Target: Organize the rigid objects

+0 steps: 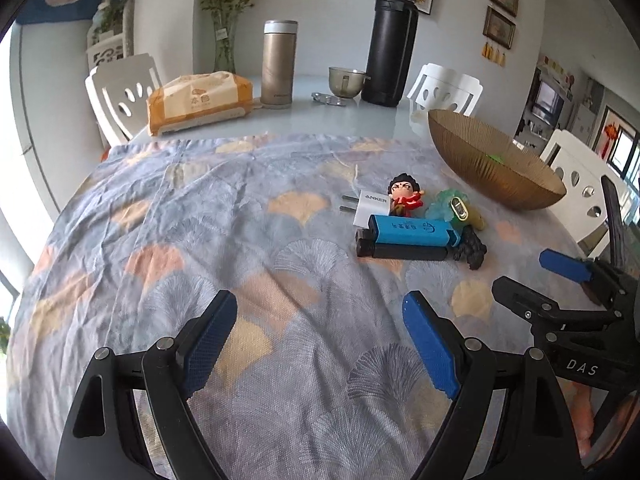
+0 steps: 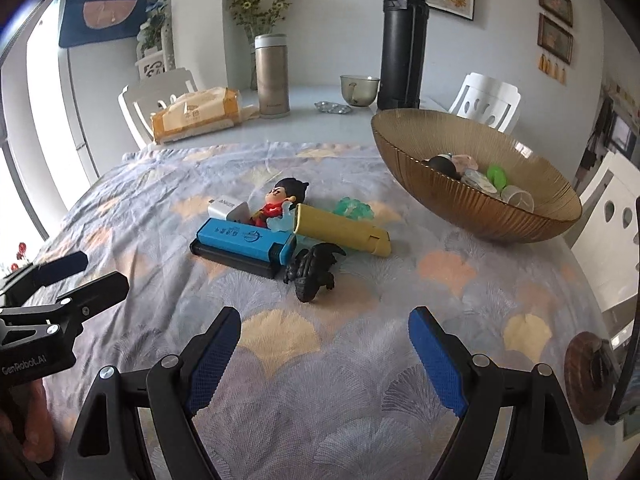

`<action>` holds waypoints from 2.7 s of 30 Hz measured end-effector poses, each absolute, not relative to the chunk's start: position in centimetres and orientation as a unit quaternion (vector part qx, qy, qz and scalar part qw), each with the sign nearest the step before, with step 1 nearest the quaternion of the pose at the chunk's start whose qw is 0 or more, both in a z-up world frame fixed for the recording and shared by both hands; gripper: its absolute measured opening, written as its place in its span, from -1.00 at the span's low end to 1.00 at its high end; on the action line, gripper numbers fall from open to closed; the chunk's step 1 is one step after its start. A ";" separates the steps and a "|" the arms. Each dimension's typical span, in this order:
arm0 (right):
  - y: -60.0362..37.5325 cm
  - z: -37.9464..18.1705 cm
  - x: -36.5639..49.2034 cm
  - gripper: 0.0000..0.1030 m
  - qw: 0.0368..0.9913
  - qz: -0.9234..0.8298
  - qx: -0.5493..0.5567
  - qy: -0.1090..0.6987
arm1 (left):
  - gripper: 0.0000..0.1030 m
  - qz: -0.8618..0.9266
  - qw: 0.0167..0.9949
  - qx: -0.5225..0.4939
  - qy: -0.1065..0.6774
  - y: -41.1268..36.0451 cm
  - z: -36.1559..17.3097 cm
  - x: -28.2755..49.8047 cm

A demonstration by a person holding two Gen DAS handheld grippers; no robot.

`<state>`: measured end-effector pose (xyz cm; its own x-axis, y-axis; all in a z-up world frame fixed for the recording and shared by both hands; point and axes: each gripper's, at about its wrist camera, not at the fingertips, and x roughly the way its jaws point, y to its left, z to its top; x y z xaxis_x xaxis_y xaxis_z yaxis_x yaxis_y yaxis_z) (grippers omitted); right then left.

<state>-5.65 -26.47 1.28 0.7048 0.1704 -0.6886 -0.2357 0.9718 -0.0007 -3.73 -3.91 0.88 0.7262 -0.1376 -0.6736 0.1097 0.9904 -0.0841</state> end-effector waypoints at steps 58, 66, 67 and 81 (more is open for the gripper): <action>-32.3 0.2 -0.9 -0.37 0.862 0.201 0.081 0.458 | 0.36 -0.390 0.809 0.161 0.409 -12.8 0.9 -1.0; -33.9 -0.2 -3.4 -0.37 0.871 0.182 0.077 0.449 | 0.36 -0.345 0.823 0.170 0.417 -14.9 1.3 0.6; -33.9 0.0 -3.5 -0.37 0.874 0.185 0.077 0.442 | 0.36 -0.351 0.822 0.177 0.413 -15.5 1.3 0.1; -34.6 1.2 -5.3 -0.37 0.896 0.198 0.079 0.390 | -0.46 -0.313 0.830 0.164 0.431 -17.3 -0.1 0.3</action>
<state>-5.26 -34.60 1.20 0.6178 0.4173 -0.6664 -0.2935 0.9087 0.2969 0.33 -17.30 -0.15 0.4325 -0.3785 -0.8184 0.6608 0.7505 0.0021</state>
